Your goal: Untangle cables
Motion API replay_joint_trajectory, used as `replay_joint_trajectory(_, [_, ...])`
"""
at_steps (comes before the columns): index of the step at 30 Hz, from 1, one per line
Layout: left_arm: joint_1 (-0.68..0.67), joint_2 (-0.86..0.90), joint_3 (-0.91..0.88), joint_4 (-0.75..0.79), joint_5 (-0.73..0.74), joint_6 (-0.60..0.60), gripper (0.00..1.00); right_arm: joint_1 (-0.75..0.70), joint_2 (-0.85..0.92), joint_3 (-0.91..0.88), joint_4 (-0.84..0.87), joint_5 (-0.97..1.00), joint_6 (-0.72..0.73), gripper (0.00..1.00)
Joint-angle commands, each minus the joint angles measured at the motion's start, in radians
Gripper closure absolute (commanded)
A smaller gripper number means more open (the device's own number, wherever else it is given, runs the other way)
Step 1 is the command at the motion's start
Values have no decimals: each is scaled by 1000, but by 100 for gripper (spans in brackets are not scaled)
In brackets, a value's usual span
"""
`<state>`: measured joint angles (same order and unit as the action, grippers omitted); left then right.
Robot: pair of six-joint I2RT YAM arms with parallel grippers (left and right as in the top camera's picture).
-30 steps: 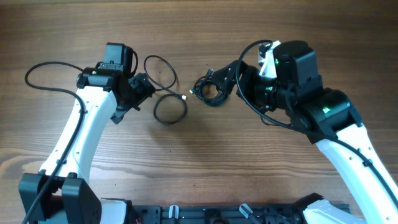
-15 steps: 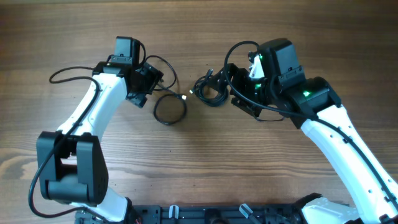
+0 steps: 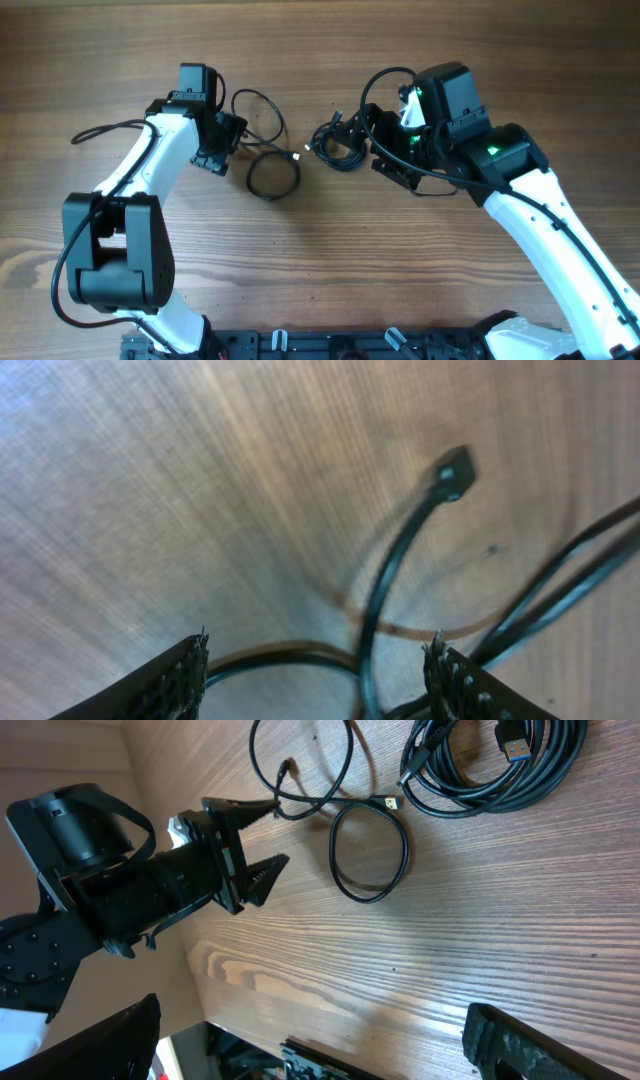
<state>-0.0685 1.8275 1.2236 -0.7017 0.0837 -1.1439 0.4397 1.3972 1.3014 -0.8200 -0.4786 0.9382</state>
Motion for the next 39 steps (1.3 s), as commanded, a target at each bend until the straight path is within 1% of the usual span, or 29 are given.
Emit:
replay_joint_trajectory(1, [3, 8, -3, 27, -3, -16, 28, 5, 6, 12, 0, -16, 5, 0])
replay_joint_trajectory(2, [3, 10, -3, 39, -3, -17, 30, 5, 6, 12, 0, -16, 4, 0])
replay_joint_trajectory(3, [3, 18, -3, 47, -3, -17, 34, 5, 6, 12, -1, -16, 4, 0])
replay_joint_trajectory(4, [3, 21, -3, 48, -2, -17, 35, 5, 6, 12, -1, -17, 4, 0])
replay_joint_trajectory(7, [3, 39, -3, 48, -2, -46, 43, 6, 6, 12, -5, -17, 4, 0])
replay_joint_trajectory(8, [3, 41, -3, 55, -2, -47, 48, 6, 6, 12, -6, -17, 3, 0])
replay_joint_trajectory(10, [3, 41, -3, 63, -2, -48, 52, 6, 6, 12, -7, -17, 4, 0])
replay_joint_trajectory(12, [2, 45, -3, 67, -3, -59, 53, 6, 6, 12, -4, -16, 4, 0])
replay_joint_trajectory(13, [2, 56, -3, 71, 2, -88, 52, 6, 6, 12, -4, -16, 4, 0])
replay_joint_trajectory(15, [-1, 78, -3, 102, 39, -98, 51, 6, 6, 12, -5, -16, 4, 0])
replay_joint_trajectory(17, [-3, 81, -3, 119, 39, -98, 57, 6, 6, 12, -4, -13, 4, 0])
replay_joint_trajectory(19, [-3, 81, -3, 138, 39, -95, 67, 6, 6, 12, -3, -9, 4, 0])
replay_joint_trajectory(21, [-3, 81, -3, 143, 39, -95, 77, 6, 6, 12, 2, -8, 4, 1])
replay_joint_trajectory(23, [-3, 81, -3, 142, 39, -95, 92, 6, 6, 12, 7, -8, 4, 0])
replay_joint_trajectory(24, [-3, 81, -3, 142, 41, -95, 96, 6, 6, 12, 7, -1, 4, 0])
replay_joint_trajectory(26, [-3, 69, -2, 142, 84, -76, 96, 6, 6, 12, 3, 10, 3, 0])
replay_joint_trajectory(27, [-6, 50, -2, 142, 108, -38, 96, 6, 6, 12, 2, 10, 3, 1])
replay_joint_trajectory(29, [-8, 4, -1, 131, 117, 18, 96, 6, 6, 12, 0, 10, 4, 0])
replay_joint_trajectory(30, [-8, -29, -1, 111, 117, 19, 96, 6, 6, 12, 0, 10, 3, 0])
replay_joint_trajectory(33, [-18, -183, -1, 53, 119, 49, 96, 6, 6, 12, -13, 9, 4, 0])
replay_joint_trajectory(35, [-39, -277, -1, 49, 145, 87, 96, 6, 6, 12, -19, 6, 4, 0])
replay_joint_trajectory(39, [-111, -459, -1, 38, 174, 93, 96, 6, 6, 12, -27, 6, 4, 0])
